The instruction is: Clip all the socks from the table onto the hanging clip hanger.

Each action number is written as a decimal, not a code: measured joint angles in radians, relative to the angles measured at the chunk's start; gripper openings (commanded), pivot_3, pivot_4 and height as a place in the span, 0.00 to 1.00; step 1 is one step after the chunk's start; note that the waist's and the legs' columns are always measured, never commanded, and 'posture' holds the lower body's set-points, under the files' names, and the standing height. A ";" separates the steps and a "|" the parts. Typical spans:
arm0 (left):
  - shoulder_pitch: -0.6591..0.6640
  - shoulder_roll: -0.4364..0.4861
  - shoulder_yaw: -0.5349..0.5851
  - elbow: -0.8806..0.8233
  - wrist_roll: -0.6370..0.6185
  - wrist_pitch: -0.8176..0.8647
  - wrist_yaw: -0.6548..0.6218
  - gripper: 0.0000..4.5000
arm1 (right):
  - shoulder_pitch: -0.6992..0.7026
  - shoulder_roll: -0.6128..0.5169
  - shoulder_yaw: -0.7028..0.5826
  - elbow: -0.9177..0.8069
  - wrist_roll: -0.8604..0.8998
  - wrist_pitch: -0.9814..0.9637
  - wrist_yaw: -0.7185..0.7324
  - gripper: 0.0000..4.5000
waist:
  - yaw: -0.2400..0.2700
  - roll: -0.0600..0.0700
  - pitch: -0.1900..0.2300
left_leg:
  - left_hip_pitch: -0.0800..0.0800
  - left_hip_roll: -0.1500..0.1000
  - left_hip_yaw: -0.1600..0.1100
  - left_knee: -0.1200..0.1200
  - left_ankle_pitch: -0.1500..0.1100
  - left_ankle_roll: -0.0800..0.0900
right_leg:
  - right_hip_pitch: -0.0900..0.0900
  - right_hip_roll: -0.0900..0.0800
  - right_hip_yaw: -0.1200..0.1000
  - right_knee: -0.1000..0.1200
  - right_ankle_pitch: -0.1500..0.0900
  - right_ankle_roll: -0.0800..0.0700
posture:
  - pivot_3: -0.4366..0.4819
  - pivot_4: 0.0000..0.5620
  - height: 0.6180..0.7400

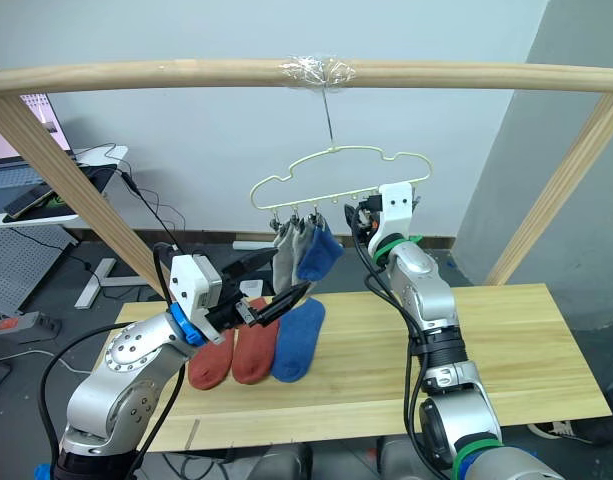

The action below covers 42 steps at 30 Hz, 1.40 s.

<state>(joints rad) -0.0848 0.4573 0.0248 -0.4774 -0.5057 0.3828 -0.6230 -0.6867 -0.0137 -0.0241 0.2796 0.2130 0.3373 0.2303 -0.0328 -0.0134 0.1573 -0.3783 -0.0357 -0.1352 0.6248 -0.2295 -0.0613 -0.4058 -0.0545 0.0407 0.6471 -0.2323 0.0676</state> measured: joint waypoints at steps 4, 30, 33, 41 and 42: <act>0.000 -0.001 0.000 0.000 0.000 0.002 0.001 1.00 | 0.000 0.000 0.002 0.003 -0.005 0.000 -0.001 0.28 | 0.000 0.000 0.000 | 0.000 0.000 0.000 0.000 0.000 0.000 | 0.000 0.000 0.000 0.000 0.000 0.000 | 0.52 0.22 1.00; 0.007 -0.020 -0.020 -0.003 -0.001 0.022 0.005 1.00 | 0.000 -0.009 0.008 0.011 -0.015 0.002 -0.013 0.50 | 0.000 0.000 0.001 | 0.000 0.000 0.000 0.000 0.000 0.000 | 0.000 0.000 0.000 -0.001 -0.001 -0.002 | 0.51 0.22 1.00; 0.007 -0.020 -0.020 -0.003 -0.001 0.022 0.005 1.00 | 0.000 -0.009 0.009 0.011 -0.017 0.002 -0.013 0.50 | 0.000 0.000 0.001 | 0.000 0.000 0.000 0.000 0.000 0.000 | 0.000 0.000 0.000 -0.001 -0.002 -0.002 | 0.51 0.22 1.00; 0.003 -0.018 -0.020 -0.003 -0.001 0.022 0.003 1.00 | -0.003 -0.003 0.010 0.011 -0.017 0.000 -0.013 0.50 | 0.000 0.000 0.001 | -0.001 0.000 0.000 -0.001 0.000 0.000 | 0.000 0.000 0.000 -0.001 -0.002 -0.002 | 0.51 0.21 1.00; 0.002 -0.018 -0.020 -0.003 -0.001 0.022 0.003 1.00 | -0.004 -0.003 0.010 0.011 -0.017 0.000 -0.013 0.50 | 0.000 0.000 0.001 | -0.001 0.000 0.000 -0.001 0.000 0.000 | 0.000 0.000 0.000 -0.001 -0.002 -0.002 | 0.51 0.21 1.00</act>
<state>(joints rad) -0.0829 0.4390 0.0053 -0.4801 -0.5064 0.4049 -0.6200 -0.6904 -0.0163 -0.0137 0.2905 0.1965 0.3373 0.2177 -0.0329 -0.0132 0.1581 -0.3788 -0.0355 -0.1353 0.6242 -0.2296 -0.0612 -0.4062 -0.0545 0.0406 0.6462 -0.2340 0.0653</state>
